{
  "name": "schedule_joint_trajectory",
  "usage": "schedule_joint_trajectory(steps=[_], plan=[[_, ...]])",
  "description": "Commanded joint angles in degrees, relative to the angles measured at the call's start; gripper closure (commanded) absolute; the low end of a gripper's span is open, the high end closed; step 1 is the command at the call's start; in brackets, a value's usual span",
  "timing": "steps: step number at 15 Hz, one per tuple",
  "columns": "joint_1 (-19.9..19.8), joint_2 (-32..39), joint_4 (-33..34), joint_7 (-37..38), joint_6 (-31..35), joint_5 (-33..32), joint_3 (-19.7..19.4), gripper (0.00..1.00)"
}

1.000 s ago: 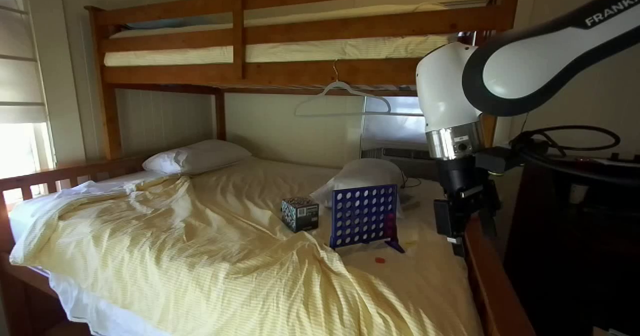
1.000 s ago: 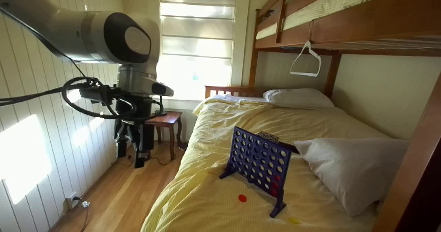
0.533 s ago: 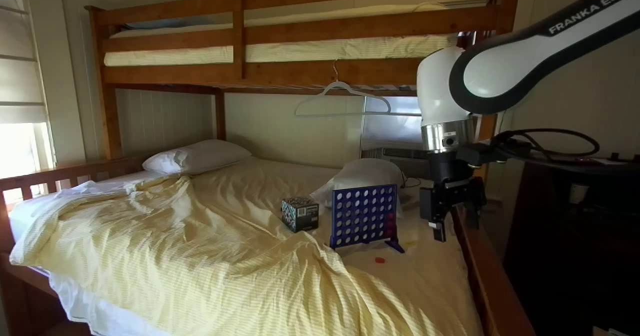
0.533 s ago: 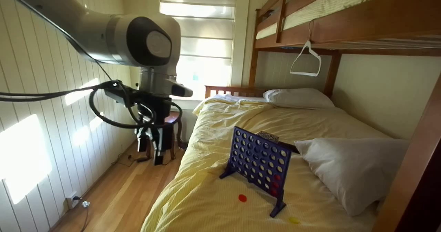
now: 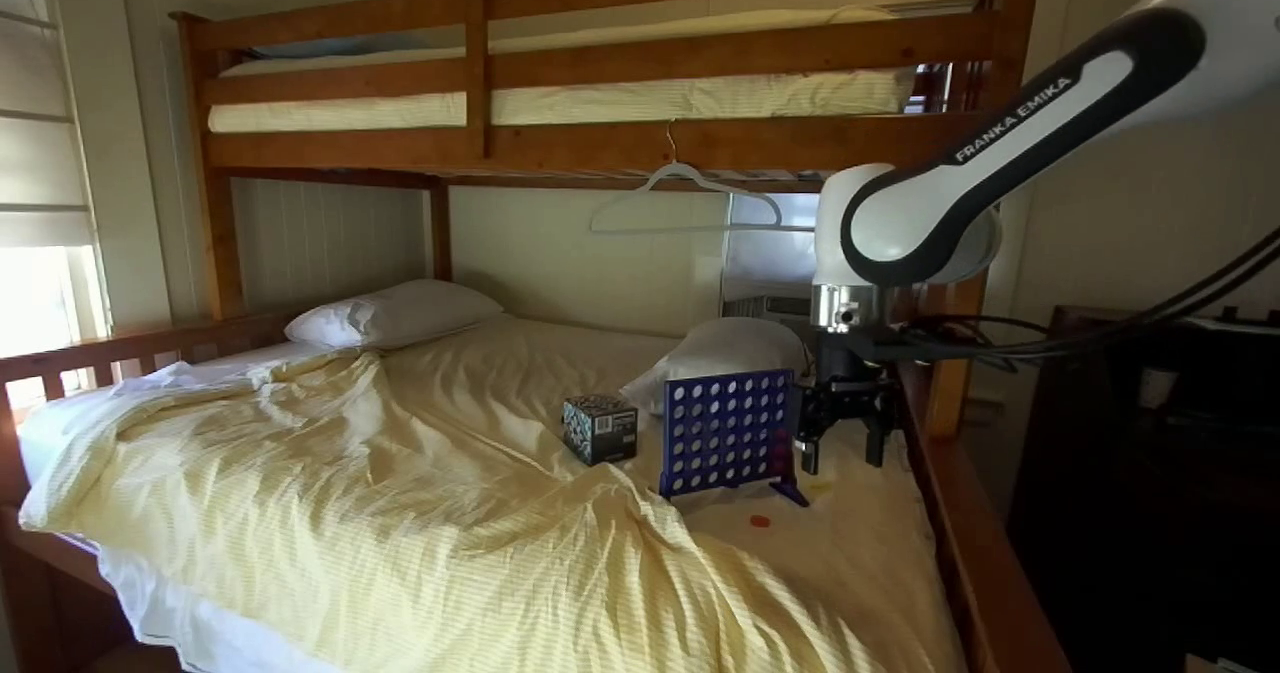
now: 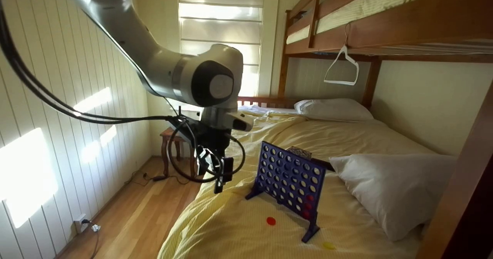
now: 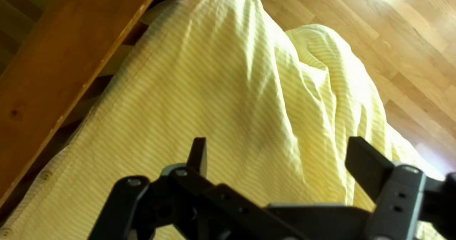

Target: Put one orange ring inside the blue gameboard.

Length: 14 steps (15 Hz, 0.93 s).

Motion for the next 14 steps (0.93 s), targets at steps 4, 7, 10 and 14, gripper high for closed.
schedule_joint_trajectory(steps=[4, 7, 10, 14], plan=[[-0.43, 13.97, 7.59, -0.60, 6.86, -5.62, -2.64, 0.00], [0.12, 18.94, 10.47, 1.31, 8.30, -12.14, -4.37, 0.00], [0.66, 23.39, 12.65, 2.67, 11.29, -16.10, -6.60, 0.00], [0.84, 23.61, 11.86, 0.33, 12.10, -12.92, -7.78, 0.00]])
